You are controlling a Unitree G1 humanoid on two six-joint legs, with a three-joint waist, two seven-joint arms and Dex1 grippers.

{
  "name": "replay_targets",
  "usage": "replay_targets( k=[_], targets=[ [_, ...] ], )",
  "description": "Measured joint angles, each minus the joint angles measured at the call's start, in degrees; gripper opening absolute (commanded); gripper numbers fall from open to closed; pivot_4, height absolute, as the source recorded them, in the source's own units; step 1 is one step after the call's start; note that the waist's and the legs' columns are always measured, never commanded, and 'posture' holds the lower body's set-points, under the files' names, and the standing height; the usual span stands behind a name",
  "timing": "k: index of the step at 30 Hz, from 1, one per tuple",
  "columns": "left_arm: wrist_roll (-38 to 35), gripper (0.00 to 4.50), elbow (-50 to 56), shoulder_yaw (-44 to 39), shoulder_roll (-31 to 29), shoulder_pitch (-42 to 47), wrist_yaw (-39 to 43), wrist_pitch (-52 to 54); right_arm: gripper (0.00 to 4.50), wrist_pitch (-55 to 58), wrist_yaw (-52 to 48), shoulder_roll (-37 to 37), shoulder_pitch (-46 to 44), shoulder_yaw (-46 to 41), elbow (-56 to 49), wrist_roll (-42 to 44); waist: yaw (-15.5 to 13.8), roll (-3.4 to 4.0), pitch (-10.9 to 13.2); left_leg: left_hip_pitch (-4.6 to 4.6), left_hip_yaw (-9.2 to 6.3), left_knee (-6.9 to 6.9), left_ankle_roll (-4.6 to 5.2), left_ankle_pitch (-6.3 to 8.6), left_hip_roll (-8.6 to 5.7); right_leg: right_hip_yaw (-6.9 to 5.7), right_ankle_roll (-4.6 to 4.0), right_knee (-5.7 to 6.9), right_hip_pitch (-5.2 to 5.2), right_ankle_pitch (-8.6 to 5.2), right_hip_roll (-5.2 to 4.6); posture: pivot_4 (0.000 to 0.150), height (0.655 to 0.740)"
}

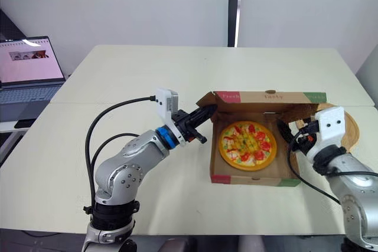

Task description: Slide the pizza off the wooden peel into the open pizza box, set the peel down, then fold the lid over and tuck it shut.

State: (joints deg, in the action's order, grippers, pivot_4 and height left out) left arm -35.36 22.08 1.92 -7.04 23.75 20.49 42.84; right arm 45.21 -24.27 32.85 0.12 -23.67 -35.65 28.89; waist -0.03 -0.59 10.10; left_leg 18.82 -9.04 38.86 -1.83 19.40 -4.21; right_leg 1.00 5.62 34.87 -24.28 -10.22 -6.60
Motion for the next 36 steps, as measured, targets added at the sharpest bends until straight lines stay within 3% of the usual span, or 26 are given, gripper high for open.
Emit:
replay_targets(
  k=[6, 11, 16, 22, 31, 36],
  targets=[
    [0.66, 0.0, -0.29, 0.42, -0.52, -0.08, 0.18, -1.08, 3.54, 1.84, -10.25, 9.52, 7.07, -9.52, 4.02, 5.08, -0.06, -0.02, 0.01, 0.01, 0.05, 0.02, 0.1, 0.06, 0.0, 0.02, 0.08, -0.02, 0.09, -0.09, -0.01, 0.15, 0.74],
    [1.04, 0.0, -0.29, 0.66, -0.74, -0.71, 0.29, -1.87, 3.54, 0.26, -14.49, 15.84, 6.05, -17.37, 12.22, 5.76, 0.09, -0.06, 0.04, 0.01, 0.18, 0.0, 0.14, 0.08, 0.02, 0.07, 0.36, -0.01, 0.18, -0.31, -0.01, 0.15, 0.74],
    [1.47, 0.0, -0.26, 1.18, -1.63, -0.92, 0.66, -2.49, 1.92, -3.57, -14.71, 20.98, -5.57, -16.35, 20.66, 4.9, 0.21, 0.02, 0.0, -0.02, 0.28, 0.01, 0.12, 0.07, 0.06, 0.11, 0.38, 0.01, 0.18, -0.32, -0.01, 0.15, 0.74],
    [1.65, 0.0, -0.34, 1.47, -1.83, -1.09, 1.39, -3.23, 0.02, -6.87, -16.61, 24.22, -22.89, -5.97, 27.58, 3.85, 0.11, -0.04, 0.04, -0.01, 0.17, 0.01, 0.06, 0.04, 0.08, 0.02, 0.27, -0.02, 0.14, -0.25, -0.01, 0.15, 0.74],
    [1.91, 0.0, 0.13, 2.43, -2.61, -1.71, 2.11, -3.99, 0.02, -7.05, -27.23, 26.92, -32.18, 11.24, 28.39, 2.98, 0.02, -0.04, 0.04, 0.06, 0.09, 0.0, -0.11, -0.05, 0.06, -0.06, 0.15, -0.23, 0.11, -0.16, -0.04, 0.15, 0.74],
    [1.59, 0.0, 0.12, 2.36, -2.97, -2.37, 3.73, -4.68, 0.02, -7.08, -30.12, 27.56, -33.05, 13.14, 28.48, 1.74, 0.03, -0.04, 0.04, 0.07, 0.08, 0.0, -0.11, -0.04, 0.06, -0.06, 0.15, -0.26, 0.09, -0.16, -0.04, 0.15, 0.74]
  ],
)
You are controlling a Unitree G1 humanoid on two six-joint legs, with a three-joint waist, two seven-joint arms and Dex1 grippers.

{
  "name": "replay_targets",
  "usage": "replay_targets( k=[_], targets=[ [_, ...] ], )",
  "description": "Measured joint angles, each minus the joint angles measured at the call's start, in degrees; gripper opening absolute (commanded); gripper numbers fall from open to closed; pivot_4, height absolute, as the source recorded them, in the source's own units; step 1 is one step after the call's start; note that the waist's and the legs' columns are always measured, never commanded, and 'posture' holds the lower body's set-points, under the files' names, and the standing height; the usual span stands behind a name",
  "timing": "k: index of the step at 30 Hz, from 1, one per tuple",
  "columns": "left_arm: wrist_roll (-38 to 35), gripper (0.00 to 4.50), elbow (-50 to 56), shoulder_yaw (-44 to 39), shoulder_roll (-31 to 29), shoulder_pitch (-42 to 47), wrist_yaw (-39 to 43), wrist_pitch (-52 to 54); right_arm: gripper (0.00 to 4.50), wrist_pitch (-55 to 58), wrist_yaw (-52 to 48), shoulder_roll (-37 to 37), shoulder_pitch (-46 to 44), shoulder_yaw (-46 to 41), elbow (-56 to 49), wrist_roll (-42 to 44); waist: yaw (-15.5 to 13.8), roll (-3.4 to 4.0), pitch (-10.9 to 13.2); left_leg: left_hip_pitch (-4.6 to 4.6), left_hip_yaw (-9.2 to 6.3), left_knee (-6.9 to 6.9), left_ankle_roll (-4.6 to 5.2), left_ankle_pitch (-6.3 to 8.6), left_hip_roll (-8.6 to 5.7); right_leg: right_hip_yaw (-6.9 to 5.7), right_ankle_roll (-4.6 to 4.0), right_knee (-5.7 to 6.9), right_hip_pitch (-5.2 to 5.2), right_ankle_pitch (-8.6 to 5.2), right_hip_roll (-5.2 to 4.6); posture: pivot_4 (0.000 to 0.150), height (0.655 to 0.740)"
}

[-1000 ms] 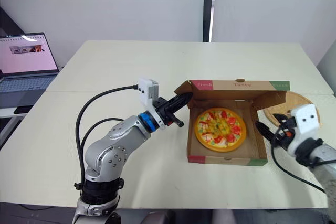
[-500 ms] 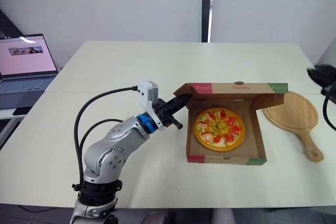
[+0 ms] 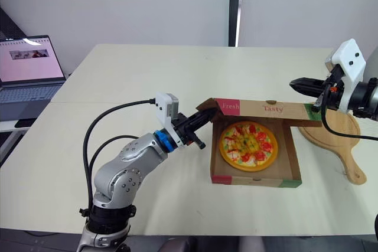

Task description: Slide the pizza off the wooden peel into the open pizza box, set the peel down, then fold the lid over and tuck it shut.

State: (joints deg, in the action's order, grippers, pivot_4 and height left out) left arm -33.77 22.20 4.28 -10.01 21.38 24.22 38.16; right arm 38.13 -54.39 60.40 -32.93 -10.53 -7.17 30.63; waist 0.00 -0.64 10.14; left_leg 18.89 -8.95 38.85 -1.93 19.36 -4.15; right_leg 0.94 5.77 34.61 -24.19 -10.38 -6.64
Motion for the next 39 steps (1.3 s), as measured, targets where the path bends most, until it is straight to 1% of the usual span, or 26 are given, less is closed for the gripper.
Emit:
replay_targets(
  k=[3, 5, 10, 15, 16, 19, 22, 24, 26, 29, 32, 34, 36, 39],
  targets=[
    [-1.14, 0.64, 0.28, -0.24, -1.57, -0.72, 1.75, 0.19, 0.0, -0.01, -0.84, 0.0, -0.02, 0.16, 0.0, -0.31, 0.03, 0.0, 0.0, 0.0, 0.0, -0.01, 0.0, 0.0, 0.0, 0.0, 0.0, 0.0, -0.01, 0.0, 0.0, 0.15, 0.74],
    [-1.96, 1.19, 0.64, -0.29, -3.3, -1.21, 3.1, 0.58, 0.0, -0.01, -1.09, 0.0, -0.02, 0.16, 0.0, -0.34, 0.03, 0.0, 0.0, 0.0, 0.0, -0.01, 0.0, 0.0, 0.0, 0.0, 0.0, 0.0, -0.01, 0.0, 0.0, 0.15, 0.74],
    [-4.46, 2.83, 0.87, -1.47, -7.72, -1.59, 7.26, 1.44, 0.0, -0.01, -1.92, -0.01, 0.3, 0.16, -0.08, -0.37, 0.06, 0.01, 0.01, 0.0, -0.02, -0.01, 0.01, 0.01, 0.0, -0.01, 0.0, 0.01, -0.02, 0.0, 0.0, 0.15, 0.74],
    [-12.18, 4.39, 0.55, -6.71, -15.3, -1.33, 13.4, 6.62, 0.0, -0.11, -2.94, -0.01, 0.39, 0.43, -0.17, -0.62, 0.14, 0.0, 0.06, 0.02, -0.04, -0.03, 0.04, 0.02, 0.0, -0.02, 0.0, 0.02, -0.07, -0.01, 0.01, 0.15, 0.74],
    [-13.25, 4.45, 0.36, -7.16, -16.74, -1.13, 14.53, 7.59, 0.0, -0.12, -3.02, -0.01, 0.39, 0.43, -0.21, -0.68, 0.14, -0.01, 0.07, 0.02, -0.05, -0.03, 0.16, 0.09, 0.0, -0.02, 0.0, 0.02, -0.07, 0.0, 0.01, 0.15, 0.74],
    [-14.62, 4.45, -2.01, -7.66, -23.1, 0.33, 20.6, 8.96, 0.0, -0.29, -3.18, -0.01, 0.39, 0.57, -0.3, -1.07, 0.16, 0.0, 0.1, 0.01, -0.05, -0.04, 0.18, 0.1, 0.0, -0.03, -0.01, 0.04, -0.09, -0.01, 0.02, 0.15, 0.74],
    [-11.05, 4.45, -8.24, -7.85, -28.48, 3.33, 25.45, 6.46, 0.0, -0.43, -3.54, -0.02, 0.4, 0.68, -0.36, -1.44, 0.16, 0.02, 0.13, 0.01, -0.05, -0.04, 0.2, 0.11, 0.02, -0.04, -0.02, 0.05, -0.1, -0.01, 0.05, 0.15, 0.74],
    [-7.72, 4.45, -11.87, -7.46, -29.26, 5.22, 27.46, 3.43, 0.0, -0.5, -3.87, -0.03, 0.39, 0.68, -0.39, -1.85, 0.14, 0.02, 0.13, 0.02, -0.05, -0.04, 0.2, 0.11, 0.0, -0.03, -0.02, 0.03, -0.09, 0.0, 0.04, 0.15, 0.74],
    [-3.71, 4.45, -16.34, -6.23, -27.82, 7.64, 27.46, -0.51, 0.0, -0.66, -4.2, -0.18, 0.44, 0.78, -0.51, -2.23, 0.09, 0.0, 0.14, 0.03, -0.07, -0.04, 0.14, 0.08, 0.0, -0.03, -0.02, 0.0, -0.1, 0.0, 0.03, 0.15, 0.74],
    [2.51, 3.87, -22.32, -3.9, -25.55, 10.16, 26.59, -6.61, 0.0, -0.75, -4.27, -0.33, 0.43, 1.17, -0.61, -2.37, 0.04, -0.02, 0.15, 0.08, -0.1, -0.04, 0.01, 0.01, -0.01, -0.05, -0.03, -0.02, -0.13, 0.01, 0.02, 0.15, 0.74],
    [9.61, 2.91, -27.71, 0.61, -23.55, 12.61, 27.08, -13.9, 0.0, -0.75, -4.32, -0.4, 0.43, 1.18, -0.62, -2.39, -0.02, -0.02, 0.15, 0.13, -0.11, -0.06, 0.01, 0.01, -0.04, -0.05, -0.02, -0.07, -0.16, 0.02, 0.0, 0.15, 0.74],
    [13.69, 2.3, -31.81, 2.94, -20.95, 15.15, 26.8, -18.21, 0.0, -0.78, -4.36, -0.52, 0.35, 1.26, -0.61, -2.42, -0.06, -0.07, 0.18, 0.16, -0.13, -0.06, 0.01, 0.01, -0.05, -0.06, -0.01, -0.11, -0.16, 0.03, 0.0, 0.15, 0.74],
    [16.27, 1.61, -34.26, 4.38, -19.6, 16.85, 26.71, -21.05, 0.0, -0.81, -4.39, -0.57, 0.28, 1.54, -0.62, -2.42, -0.05, -0.1, 0.2, 0.18, -0.15, -0.06, 0.01, 0.02, -0.05, -0.07, 0.0, -0.13, -0.17, 0.03, 0.0, 0.15, 0.74],
    [18.19, 0.65, -36.71, 4.87, -17.58, 18.67, 27.33, -22.64, 0.0, -0.81, -4.44, -0.57, 0.28, 1.67, -0.59, -2.43, 0.15, -0.1, 0.2, 0.18, -0.14, -0.08, 0.03, 0.03, -0.05, -0.06, 0.01, -0.14, -0.21, 0.04, -0.01, 0.15, 0.74]
  ],
)
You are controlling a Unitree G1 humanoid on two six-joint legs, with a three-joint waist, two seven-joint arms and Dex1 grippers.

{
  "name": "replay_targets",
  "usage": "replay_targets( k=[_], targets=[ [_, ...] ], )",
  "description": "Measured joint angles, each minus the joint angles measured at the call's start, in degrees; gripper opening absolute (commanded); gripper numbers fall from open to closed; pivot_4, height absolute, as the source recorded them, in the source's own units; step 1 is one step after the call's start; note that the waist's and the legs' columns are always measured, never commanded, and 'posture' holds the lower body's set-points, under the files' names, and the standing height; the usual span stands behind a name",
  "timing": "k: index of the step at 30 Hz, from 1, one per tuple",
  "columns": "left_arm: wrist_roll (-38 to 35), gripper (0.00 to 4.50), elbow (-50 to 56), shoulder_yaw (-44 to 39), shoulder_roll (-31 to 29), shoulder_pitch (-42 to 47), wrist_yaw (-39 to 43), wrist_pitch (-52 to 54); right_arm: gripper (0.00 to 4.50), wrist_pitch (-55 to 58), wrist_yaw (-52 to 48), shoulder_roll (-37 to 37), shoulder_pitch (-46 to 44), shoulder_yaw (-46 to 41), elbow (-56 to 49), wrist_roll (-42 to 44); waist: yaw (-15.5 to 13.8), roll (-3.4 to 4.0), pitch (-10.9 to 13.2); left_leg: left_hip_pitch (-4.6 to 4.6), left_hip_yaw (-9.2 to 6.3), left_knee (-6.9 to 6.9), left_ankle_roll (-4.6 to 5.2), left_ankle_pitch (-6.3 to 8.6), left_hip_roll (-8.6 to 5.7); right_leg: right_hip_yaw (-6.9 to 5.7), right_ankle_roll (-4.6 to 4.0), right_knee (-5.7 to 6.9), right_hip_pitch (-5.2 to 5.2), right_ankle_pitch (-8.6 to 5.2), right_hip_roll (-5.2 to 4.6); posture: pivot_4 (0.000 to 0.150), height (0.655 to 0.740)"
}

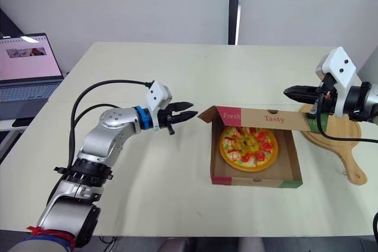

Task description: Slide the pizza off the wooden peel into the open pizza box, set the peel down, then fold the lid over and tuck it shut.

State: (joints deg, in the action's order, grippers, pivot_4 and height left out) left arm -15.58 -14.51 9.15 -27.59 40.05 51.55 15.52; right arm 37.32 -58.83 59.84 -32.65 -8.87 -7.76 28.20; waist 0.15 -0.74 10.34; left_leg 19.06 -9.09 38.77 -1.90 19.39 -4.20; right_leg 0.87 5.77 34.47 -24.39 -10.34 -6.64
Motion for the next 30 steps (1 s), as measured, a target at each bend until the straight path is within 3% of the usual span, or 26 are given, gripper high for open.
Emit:
replay_targets(
  k=[2, 8, 30],
  targets=[
    [0.66, 0.02, -1.53, 0.85, 1.54, 1.22, 0.98, 0.23, 0.0, 0.0, -0.03, -0.05, -0.25, 0.2, 0.05, -0.03, -0.08, 0.0, 0.0, 0.01, -0.01, 0.0, 0.0, 0.0, -0.02, -0.01, 0.01, 0.0, 0.0, 0.01, -0.01, 0.15, 0.74],
    [2.3, 0.02, -1.78, 4.27, 3.16, 1.5, 4.36, 1.95, 0.0, -0.02, -0.04, -0.26, -0.67, 0.75, 0.05, -0.02, 0.01, -0.02, 0.01, 0.01, -0.01, 0.01, 0.01, 0.0, -0.02, -0.01, 0.03, 0.03, -0.01, 0.02, -0.01, 0.15, 0.74],
    [5.39, 0.02, -0.72, 4.18, 7.63, 4.84, 3.34, 4.92, 0.0, -0.41, -0.12, -1.08, -3.9, 1.6, 1.47, -0.59, -0.19, -0.03, 0.02, 0.03, -0.07, 0.03, 0.01, 0.0, -0.08, -0.03, 0.06, 0.04, 0.01, 0.03, -0.05, 0.15, 0.74]
  ],
)
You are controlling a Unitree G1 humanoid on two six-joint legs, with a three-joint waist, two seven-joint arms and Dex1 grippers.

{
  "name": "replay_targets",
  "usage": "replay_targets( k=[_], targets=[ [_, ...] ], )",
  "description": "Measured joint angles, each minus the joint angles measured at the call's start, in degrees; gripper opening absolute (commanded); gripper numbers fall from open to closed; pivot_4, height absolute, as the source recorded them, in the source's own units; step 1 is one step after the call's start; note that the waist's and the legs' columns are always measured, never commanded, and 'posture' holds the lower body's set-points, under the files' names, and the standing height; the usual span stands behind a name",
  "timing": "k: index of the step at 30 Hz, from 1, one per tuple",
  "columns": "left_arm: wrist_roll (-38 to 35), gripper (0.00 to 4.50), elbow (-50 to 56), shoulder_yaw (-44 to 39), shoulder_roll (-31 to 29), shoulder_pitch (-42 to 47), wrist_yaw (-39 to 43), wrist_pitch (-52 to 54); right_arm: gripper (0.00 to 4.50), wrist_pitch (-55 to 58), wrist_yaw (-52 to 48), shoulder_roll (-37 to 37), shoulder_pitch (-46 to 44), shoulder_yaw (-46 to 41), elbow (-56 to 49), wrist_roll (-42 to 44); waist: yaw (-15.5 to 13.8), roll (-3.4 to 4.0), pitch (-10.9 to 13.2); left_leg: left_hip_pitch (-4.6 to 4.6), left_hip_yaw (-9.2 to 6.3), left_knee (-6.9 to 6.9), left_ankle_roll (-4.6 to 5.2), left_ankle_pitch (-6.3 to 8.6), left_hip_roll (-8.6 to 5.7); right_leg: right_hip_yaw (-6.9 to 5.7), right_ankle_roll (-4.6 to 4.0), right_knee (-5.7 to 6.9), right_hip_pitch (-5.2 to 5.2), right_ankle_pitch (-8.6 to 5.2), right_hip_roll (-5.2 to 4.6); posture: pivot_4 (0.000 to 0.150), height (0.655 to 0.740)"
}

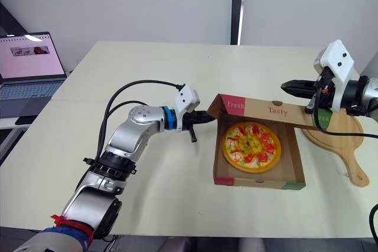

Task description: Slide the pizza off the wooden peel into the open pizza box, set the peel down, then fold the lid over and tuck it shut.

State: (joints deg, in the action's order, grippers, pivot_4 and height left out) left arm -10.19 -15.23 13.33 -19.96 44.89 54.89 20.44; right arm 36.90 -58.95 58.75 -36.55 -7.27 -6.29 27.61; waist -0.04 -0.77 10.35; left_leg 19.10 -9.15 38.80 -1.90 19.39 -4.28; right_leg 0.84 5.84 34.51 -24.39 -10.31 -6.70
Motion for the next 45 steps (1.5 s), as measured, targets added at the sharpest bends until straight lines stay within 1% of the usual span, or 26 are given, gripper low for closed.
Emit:
replay_targets(
  k=[7, 17, 25, 31, 38, 45],
  targets=[
    [0.28, 0.02, 1.23, 0.0, 0.47, 0.71, -0.66, 1.61, 0.0, -0.65, -0.9, -0.49, -1.94, 1.16, 1.85, -1.58, 0.04, 0.0, 0.0, -0.01, 0.01, 0.01, 0.0, 0.0, 0.0, 0.01, 0.0, 0.01, 0.0, 0.0, 0.0, 0.15, 0.74],
    [2.38, 0.02, -1.6, -0.09, 2.39, 2.96, -1.69, 0.15, 0.0, -2.82, -3.65, -0.69, -6.98, 4.0, 6.33, -4.26, 0.07, 0.0, 0.0, -0.01, 0.02, 0.04, -0.01, -0.01, -0.01, 0.01, 0.02, 0.02, 0.01, 0.01, 0.0, 0.15, 0.74],
    [2.35, 0.02, -1.57, -0.15, 3.25, 3.0, -1.23, -0.77, 0.0, -4.17, -5.92, -1.29, -8.18, 5.34, 8.0, -6.1, 0.09, 0.0, 0.0, 0.0, 0.01, 0.04, -0.01, 0.0, -0.02, 0.01, 0.02, 0.03, 0.0, 0.02, -0.01, 0.15, 0.74],
    [1.35, 0.02, 2.05, -0.26, 1.17, 1.07, 0.71, 0.14, 0.0, -4.43, -7.05, -1.33, -7.49, 5.3, 7.67, -6.02, 0.13, 0.0, 0.0, -0.01, 0.0, 0.04, -0.01, 0.0, -0.01, 0.01, 0.02, 0.05, -0.01, 0.02, -0.01, 0.15, 0.74],
    [-1.64, 0.02, 6.78, -2.85, -5.45, -2.98, 3.54, 4.34, 0.0, -2.25, -6.93, -1.3, -2.79, 3.85, 3.65, -4.28, 0.29, 0.0, 0.0, -0.05, 0.0, 0.03, 0.0, 0.0, -0.01, 0.02, 0.02, 0.13, -0.02, 0.02, 0.0, 0.15, 0.74],
    [-4.35, 0.02, 8.86, -4.33, -6.38, -3.71, 3.95, 5.95, 0.0, 2.57, -4.63, -1.3, -0.45, 2.43, -3.28, -1.59, 0.25, 0.0, 0.0, -0.04, -0.01, 0.04, -0.01, 0.0, 0.0, 0.02, 0.02, 0.13, -0.03, 0.02, 0.0, 0.15, 0.74]
  ],
)
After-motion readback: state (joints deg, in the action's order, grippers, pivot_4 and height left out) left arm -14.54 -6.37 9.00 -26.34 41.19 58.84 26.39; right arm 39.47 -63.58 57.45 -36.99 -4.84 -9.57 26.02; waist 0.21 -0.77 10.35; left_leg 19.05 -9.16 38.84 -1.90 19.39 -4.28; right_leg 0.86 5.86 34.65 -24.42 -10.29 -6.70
